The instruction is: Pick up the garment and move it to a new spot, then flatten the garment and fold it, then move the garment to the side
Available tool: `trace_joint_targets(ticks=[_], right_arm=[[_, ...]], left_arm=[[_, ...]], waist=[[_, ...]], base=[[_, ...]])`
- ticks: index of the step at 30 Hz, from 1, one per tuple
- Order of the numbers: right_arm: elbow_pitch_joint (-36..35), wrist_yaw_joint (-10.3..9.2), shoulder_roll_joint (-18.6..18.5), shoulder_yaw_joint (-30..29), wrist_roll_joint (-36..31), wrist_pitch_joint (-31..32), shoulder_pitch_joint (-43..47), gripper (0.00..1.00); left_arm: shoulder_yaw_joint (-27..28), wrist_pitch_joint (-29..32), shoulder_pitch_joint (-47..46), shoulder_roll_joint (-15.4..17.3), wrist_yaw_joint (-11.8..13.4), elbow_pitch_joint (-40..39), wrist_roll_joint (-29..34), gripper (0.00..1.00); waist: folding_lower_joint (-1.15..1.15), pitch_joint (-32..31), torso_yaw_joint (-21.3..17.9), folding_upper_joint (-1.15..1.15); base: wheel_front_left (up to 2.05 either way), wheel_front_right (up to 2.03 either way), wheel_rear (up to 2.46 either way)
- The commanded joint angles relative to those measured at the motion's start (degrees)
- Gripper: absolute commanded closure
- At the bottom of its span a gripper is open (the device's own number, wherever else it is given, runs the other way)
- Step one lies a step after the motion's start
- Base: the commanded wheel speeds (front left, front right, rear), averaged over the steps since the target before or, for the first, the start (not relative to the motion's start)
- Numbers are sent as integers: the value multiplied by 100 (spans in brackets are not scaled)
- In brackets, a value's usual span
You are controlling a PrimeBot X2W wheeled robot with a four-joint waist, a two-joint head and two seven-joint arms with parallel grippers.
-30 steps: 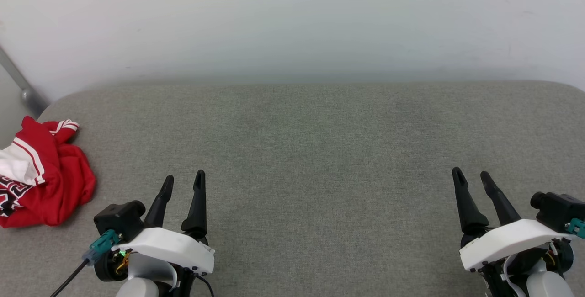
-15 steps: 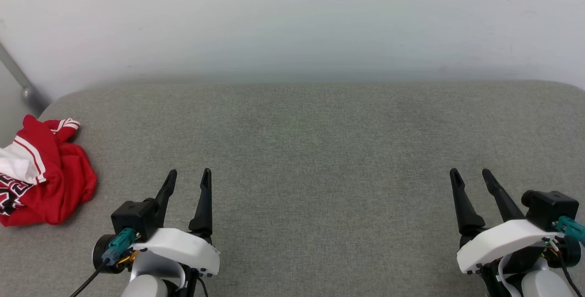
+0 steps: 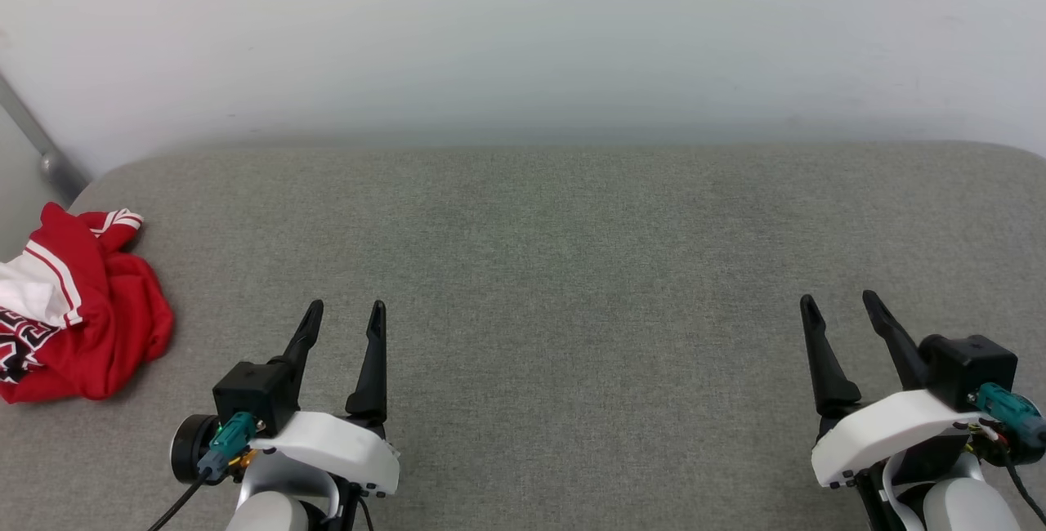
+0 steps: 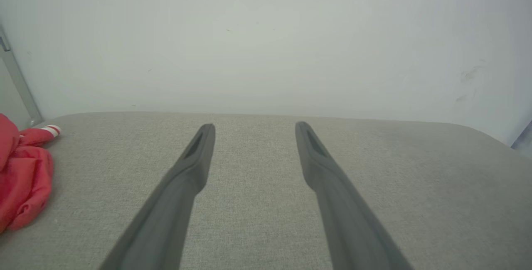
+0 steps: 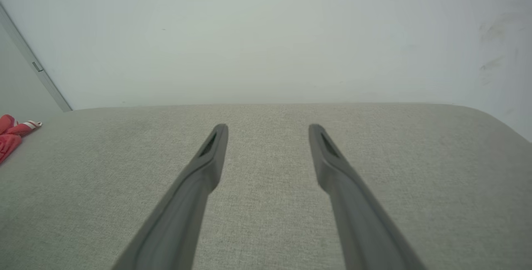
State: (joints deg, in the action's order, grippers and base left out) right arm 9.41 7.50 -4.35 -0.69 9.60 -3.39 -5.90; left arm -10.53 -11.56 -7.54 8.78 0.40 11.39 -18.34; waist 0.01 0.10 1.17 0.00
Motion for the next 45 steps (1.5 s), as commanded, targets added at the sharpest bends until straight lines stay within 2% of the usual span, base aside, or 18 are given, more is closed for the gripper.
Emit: trace_joint_targets(ticks=[1, 25, 45], right_arm=[[-66, -1, 21, -7, -142, -37, -79, 0], [-601, -2, 151, -193, -1003, 15, 254, 0], [-555, -2, 153, -282, -615, -63, 282, 0]], left_arm=[[22, -47, -101, 13, -41, 8, 98, 0], [446, -314, -165, -309, -389, 412, 822, 0], [736, -366, -206, -506, -610, 683, 848, 0]], waist=[[-1, -3, 1, 0], [-1, -8, -13, 0], [-1, -42, -22, 0]], base=[[0, 0, 0], [0, 0, 0], [0, 0, 0]])
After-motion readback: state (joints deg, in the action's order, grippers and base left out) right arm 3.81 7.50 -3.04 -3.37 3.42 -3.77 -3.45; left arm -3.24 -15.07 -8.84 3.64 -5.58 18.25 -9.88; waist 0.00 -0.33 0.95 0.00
